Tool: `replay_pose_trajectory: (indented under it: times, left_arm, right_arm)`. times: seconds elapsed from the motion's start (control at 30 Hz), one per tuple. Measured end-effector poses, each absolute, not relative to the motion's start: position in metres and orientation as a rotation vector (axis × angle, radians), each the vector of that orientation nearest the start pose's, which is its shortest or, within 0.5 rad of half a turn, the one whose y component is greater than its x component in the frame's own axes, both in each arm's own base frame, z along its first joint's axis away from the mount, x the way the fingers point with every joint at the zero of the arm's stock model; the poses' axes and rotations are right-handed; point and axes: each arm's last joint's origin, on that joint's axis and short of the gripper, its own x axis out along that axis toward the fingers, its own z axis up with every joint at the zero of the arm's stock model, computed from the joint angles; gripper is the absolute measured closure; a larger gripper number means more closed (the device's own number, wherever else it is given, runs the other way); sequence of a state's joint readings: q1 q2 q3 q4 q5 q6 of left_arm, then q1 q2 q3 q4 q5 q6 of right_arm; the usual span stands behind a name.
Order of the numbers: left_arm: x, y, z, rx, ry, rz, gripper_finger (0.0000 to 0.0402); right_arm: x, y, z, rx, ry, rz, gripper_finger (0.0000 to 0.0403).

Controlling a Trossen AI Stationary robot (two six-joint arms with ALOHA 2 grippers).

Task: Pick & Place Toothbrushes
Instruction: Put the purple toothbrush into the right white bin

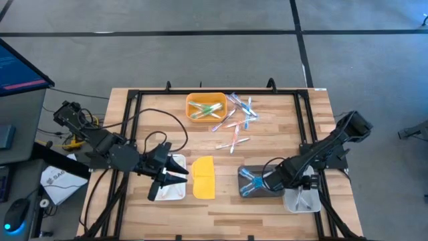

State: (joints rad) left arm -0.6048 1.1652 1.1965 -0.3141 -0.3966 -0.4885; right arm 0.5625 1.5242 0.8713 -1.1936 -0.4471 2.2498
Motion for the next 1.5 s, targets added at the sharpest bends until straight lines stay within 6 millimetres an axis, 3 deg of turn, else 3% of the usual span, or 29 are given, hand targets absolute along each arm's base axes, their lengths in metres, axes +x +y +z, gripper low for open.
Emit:
replay_pose_trajectory:
  times: [0.23,0.57,0.8,0.97,1.13,1.5]
  left_arm:
    - [0.211,-0.133,0.387,-0.346,0.292,-0.141,0.0285]
    - [0.211,-0.134,0.389,-0.367,0.278,-0.135,0.0285]
    - [0.212,-0.134,0.39,-0.411,0.264,-0.13,0.0285]
    - [0.212,-0.133,0.391,-0.449,0.255,-0.107,0.0285]
    - [0.212,-0.132,0.392,-0.485,0.234,-0.065,0.0285]
    - [0.213,-0.127,0.393,-0.474,0.179,0.072,0.0285]
  right_arm:
    - [0.178,0.123,0.202,1.131,1.543,-1.639,0.0186]
    - [0.203,0.092,0.262,1.099,1.205,-1.419,0.0199]
    - [0.22,0.051,0.306,1.074,0.967,-1.267,0.0214]
    - [0.235,0.023,0.326,0.994,0.839,-1.217,0.0222]
    - [0.25,-0.014,0.332,1.021,0.715,-1.194,0.0237]
    - [0.279,-0.104,0.333,0.907,0.677,-0.846,0.0268]
